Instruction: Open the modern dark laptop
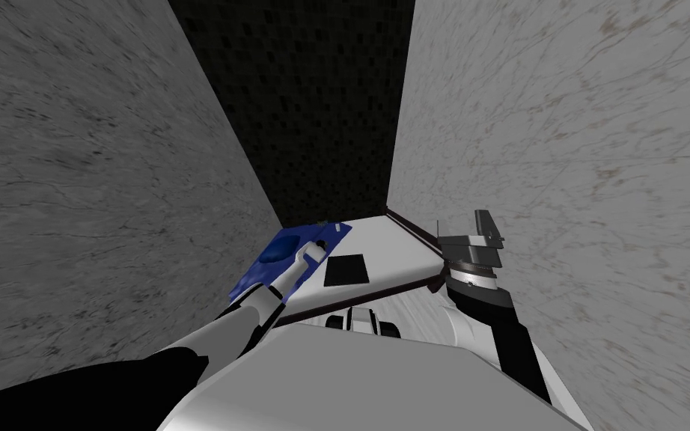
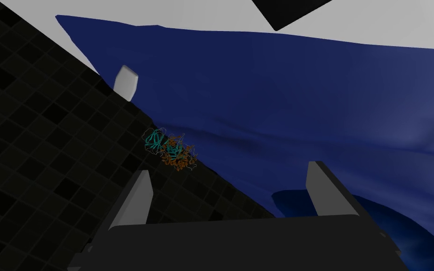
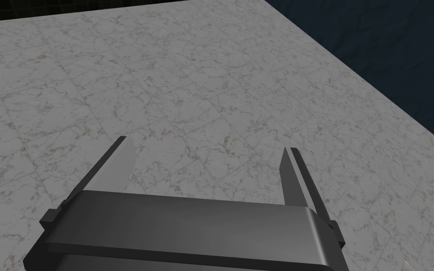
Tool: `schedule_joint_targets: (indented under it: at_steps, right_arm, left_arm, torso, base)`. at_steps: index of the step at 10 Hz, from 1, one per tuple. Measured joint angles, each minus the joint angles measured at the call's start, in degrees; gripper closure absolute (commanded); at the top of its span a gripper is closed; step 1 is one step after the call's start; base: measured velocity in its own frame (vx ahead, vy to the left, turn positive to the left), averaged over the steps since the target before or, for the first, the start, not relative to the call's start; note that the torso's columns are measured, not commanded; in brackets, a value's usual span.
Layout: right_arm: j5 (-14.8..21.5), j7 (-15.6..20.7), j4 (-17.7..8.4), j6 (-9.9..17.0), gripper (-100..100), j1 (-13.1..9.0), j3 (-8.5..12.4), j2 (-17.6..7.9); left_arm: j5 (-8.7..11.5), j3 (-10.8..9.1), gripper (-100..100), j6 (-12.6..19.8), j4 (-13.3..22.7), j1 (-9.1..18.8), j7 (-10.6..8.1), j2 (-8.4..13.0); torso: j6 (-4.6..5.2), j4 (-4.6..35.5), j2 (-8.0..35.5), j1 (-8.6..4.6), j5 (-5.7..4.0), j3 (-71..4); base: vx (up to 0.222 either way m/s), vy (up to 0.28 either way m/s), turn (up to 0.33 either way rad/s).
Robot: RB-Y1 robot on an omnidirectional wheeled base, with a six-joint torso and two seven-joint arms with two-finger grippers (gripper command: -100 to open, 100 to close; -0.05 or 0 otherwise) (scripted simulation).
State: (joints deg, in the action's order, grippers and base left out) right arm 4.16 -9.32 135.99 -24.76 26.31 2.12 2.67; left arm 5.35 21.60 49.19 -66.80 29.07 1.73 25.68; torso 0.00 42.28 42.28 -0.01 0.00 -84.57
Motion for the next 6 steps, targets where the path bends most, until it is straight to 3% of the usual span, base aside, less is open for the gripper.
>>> schedule_joint_targets:
  at_steps: [1,6]
  right_arm:
    - [0.00,0.00,0.00,0.00,0,0.00,0.00,0.00]
    - [0.00,0.00,0.00,0.00,0,0.00,0.00,0.00]
  left_arm:
    - [0.05,0.04,0,0.23,-0.05,0.08,-0.01,0.02]
    - [0.05,0.03,0,0.21,-0.05,0.07,-0.01,0.02]
  torso:
    - [0.00,-0.01,-0.02,-0.03,-0.01,-0.01]
    - [0.00,0.00,0.00,0.02,0.00,0.00]
  base:
    - [0.000,0.000,0.000]
    - [0.000,0.000,0.000]
